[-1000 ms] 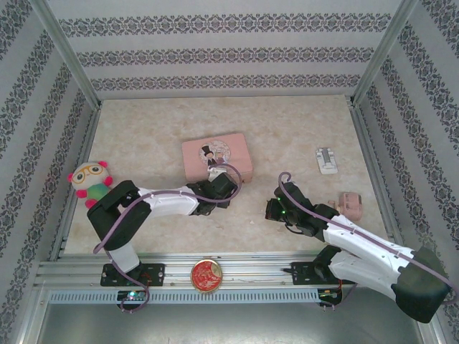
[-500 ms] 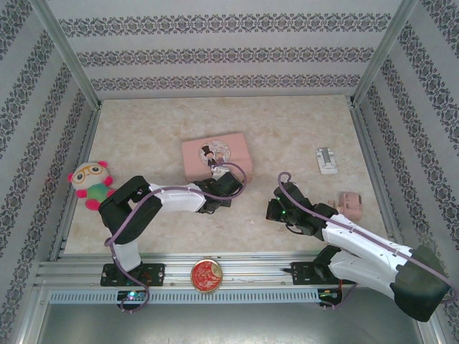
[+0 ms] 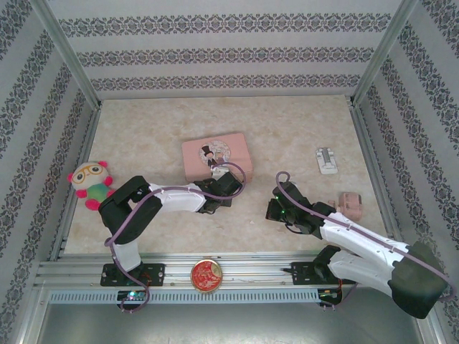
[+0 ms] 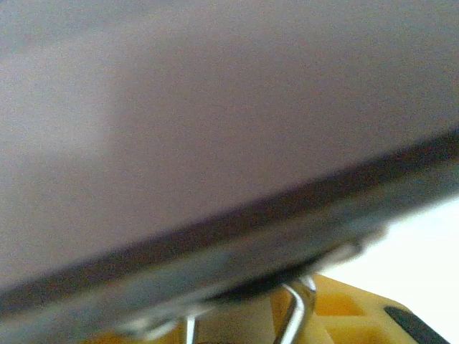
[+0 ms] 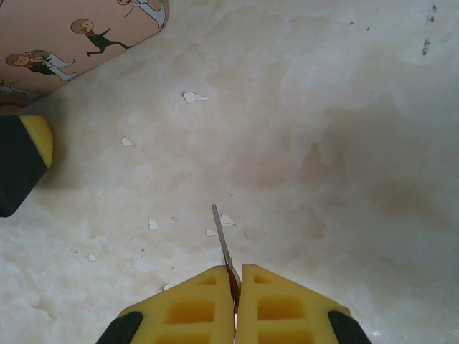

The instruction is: Unlock a padlock with a key

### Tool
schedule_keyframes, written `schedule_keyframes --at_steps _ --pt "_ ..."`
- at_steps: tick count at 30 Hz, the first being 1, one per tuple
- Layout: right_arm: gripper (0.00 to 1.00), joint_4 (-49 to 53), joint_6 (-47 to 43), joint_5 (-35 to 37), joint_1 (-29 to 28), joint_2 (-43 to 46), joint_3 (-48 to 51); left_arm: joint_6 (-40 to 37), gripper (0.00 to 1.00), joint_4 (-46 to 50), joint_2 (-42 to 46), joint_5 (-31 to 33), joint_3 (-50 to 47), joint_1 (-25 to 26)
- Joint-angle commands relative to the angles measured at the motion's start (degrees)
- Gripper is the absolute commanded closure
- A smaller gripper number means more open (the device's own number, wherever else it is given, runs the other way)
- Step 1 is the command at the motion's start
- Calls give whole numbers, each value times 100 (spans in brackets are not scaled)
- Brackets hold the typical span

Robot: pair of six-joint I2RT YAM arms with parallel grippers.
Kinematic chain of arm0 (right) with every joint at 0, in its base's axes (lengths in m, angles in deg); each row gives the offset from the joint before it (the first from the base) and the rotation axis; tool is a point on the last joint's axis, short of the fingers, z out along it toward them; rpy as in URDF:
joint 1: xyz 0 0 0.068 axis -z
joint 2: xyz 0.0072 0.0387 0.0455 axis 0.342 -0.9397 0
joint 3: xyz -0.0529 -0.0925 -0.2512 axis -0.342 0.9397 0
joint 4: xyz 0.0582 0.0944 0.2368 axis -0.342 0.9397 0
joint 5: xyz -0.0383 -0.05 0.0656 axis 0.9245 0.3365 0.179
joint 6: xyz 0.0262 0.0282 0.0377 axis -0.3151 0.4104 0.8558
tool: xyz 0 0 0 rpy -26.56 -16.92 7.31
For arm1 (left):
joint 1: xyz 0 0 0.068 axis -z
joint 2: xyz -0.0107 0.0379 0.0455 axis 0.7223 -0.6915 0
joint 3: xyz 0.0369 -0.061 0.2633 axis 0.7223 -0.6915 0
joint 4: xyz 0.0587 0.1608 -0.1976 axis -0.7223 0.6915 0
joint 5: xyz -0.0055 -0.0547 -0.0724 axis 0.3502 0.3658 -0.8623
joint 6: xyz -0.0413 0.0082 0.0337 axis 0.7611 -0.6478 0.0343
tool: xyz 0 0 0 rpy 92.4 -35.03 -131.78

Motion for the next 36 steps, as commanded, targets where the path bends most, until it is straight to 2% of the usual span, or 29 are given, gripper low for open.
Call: schedule_keyframes --at_steps 1,9,14,20,28,36 --pt "100 -56 -123 69 59 -25 -164 53 66 189 77 244 49 48" --pt "100 -383 -257 -113 69 -51 -40 197 74 44 24 -111 33 45" --pt "100 -986 -514 -195 -134 -134 164 692 89 131 84 -410 112 18" --pt "100 -1678 -669 -118 -335 -312 345 1379 89 -720 321 -1143 -219 -139" --pt "100 -2964 -699 -208 -442 -602 714 2177 90 -1588 435 -1542 -470 -337" --pt "100 -4188 -936 -486 -451 -912 1212 2407 89 -1904 359 -2060 -316 -449"
